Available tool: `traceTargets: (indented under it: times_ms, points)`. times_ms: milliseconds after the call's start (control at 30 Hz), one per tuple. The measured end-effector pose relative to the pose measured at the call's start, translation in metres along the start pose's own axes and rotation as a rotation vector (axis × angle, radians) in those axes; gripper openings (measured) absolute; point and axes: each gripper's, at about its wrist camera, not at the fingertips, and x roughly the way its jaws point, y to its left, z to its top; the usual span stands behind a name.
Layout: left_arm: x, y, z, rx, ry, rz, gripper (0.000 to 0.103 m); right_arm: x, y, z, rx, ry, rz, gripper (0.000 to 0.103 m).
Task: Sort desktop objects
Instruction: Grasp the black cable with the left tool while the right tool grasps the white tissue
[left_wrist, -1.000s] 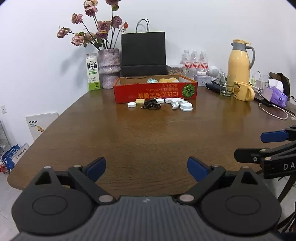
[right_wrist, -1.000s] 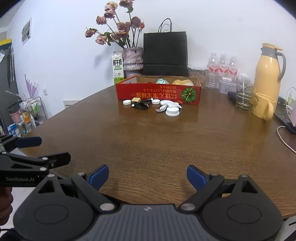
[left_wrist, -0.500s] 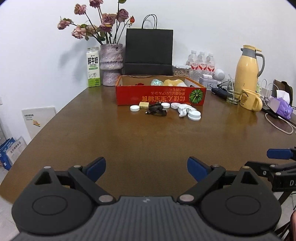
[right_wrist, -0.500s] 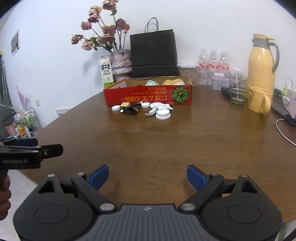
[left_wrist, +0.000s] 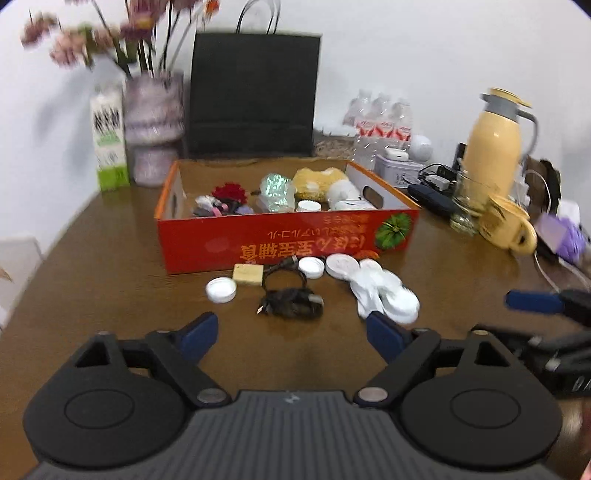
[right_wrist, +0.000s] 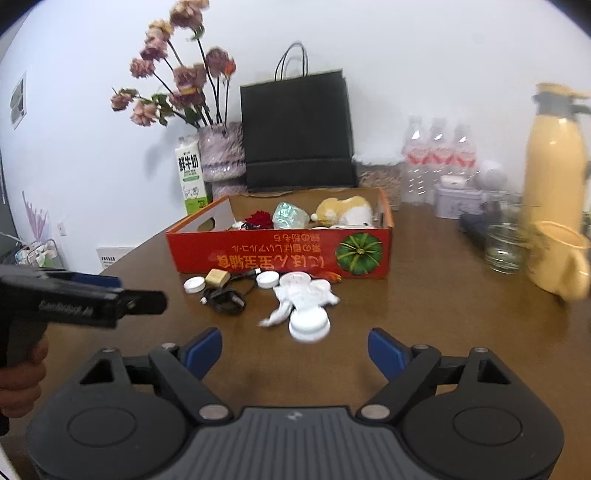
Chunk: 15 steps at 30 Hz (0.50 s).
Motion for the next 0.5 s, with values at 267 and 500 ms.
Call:
traceTargets:
  times_ms: [267, 500]
  points:
    - [0.072, 0.006, 0.014, 0.02, 0.062, -0.016, 0.043, 0.103, 0.003, 0.035, -0.034, 0.072, -0.016, 0.069]
    - [0.079, 0.002, 0.006, 0.067, 0.051, 0.004, 0.028, 0.141, -0.002, 0.025, -0.015, 0.138, -0.055, 0.024]
